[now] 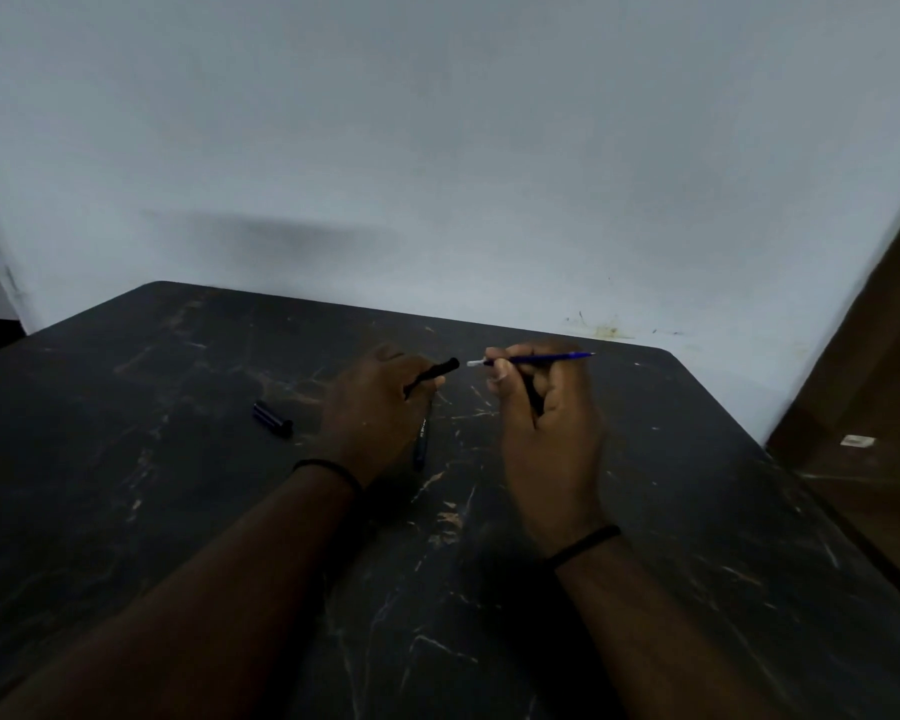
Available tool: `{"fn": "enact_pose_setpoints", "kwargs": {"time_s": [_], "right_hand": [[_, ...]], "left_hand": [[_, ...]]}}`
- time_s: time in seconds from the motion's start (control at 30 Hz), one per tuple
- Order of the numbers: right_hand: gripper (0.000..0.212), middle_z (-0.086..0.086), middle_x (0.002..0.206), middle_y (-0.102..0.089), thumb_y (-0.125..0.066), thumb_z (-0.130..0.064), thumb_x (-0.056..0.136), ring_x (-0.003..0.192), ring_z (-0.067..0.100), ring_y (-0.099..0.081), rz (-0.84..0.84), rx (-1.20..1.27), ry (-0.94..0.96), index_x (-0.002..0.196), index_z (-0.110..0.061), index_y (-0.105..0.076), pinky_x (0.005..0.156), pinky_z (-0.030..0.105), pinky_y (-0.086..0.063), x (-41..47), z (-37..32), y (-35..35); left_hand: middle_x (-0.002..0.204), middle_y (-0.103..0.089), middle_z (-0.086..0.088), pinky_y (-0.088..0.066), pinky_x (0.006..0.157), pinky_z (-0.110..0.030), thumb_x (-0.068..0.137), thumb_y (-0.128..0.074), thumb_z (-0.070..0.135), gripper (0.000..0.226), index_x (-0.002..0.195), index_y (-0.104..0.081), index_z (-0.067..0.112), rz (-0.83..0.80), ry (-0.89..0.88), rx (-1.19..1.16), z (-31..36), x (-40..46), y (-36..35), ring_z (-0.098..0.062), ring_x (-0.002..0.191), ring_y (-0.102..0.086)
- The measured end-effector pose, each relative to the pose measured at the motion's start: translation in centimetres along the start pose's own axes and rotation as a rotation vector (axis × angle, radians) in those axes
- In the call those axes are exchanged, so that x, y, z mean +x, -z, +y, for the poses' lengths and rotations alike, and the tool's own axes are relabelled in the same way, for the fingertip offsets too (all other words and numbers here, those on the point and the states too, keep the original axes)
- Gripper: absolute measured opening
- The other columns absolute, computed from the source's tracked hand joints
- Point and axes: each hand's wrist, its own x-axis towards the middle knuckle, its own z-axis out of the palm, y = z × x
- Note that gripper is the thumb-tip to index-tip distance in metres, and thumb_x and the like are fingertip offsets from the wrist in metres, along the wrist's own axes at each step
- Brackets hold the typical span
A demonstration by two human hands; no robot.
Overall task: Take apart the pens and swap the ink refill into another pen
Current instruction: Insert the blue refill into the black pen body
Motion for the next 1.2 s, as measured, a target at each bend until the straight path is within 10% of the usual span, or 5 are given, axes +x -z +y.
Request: {"fn": "enact_pose_setpoints", "kwargs": {"time_s": [0.73,1.03,1.2], "right_hand": [[0.011,-0.016,0.086,-0.068,-0.066,-0.024,0.094,0.083,-0.010,-0.063,-0.143,-0.104,-0.082,0.099,-0.033,-0.065,0.071,0.007,-0.047,0.1,1.4,-0.2],[0.015,-0.018,0.079,-0.064,-0.063,-0.029,0.095,0.077,-0.008,-0.061,-0.045,-0.109,-0.093,0.087,-0.039,-0.057,0.064,0.004,-0.042,0.1,1.0,0.2],[0.006,-0.010,0.078,-0.065,-0.063,-0.033,0.095,0.073,-0.002,-0.061,-0.127,-0.117,-0.129,0.090,-0.034,-0.059,0.062,0.007,-0.044,-0.1,1.6,0.0]], "left_hand": [[0.070,-0.051,0.009,-0.042,0.055,-0.031,0.084,-0.060,0.044,0.020,0.073,-0.064,0.029,-0.093,-0.166,-0.202,3.1,-0.3,1.0,-0.018,0.063,-0.054],[0.064,-0.042,0.007,-0.025,0.052,-0.025,0.100,-0.045,0.043,0.040,0.064,-0.043,0.026,0.273,0.350,0.024,-0.9,0.4,1.4,-0.009,0.056,-0.040],[0.079,-0.066,-0.014,-0.055,0.071,-0.041,0.094,-0.051,0.047,0.044,0.075,-0.068,0.011,0.030,0.557,0.206,-4.0,0.6,2.2,-0.032,0.073,-0.064]]}}
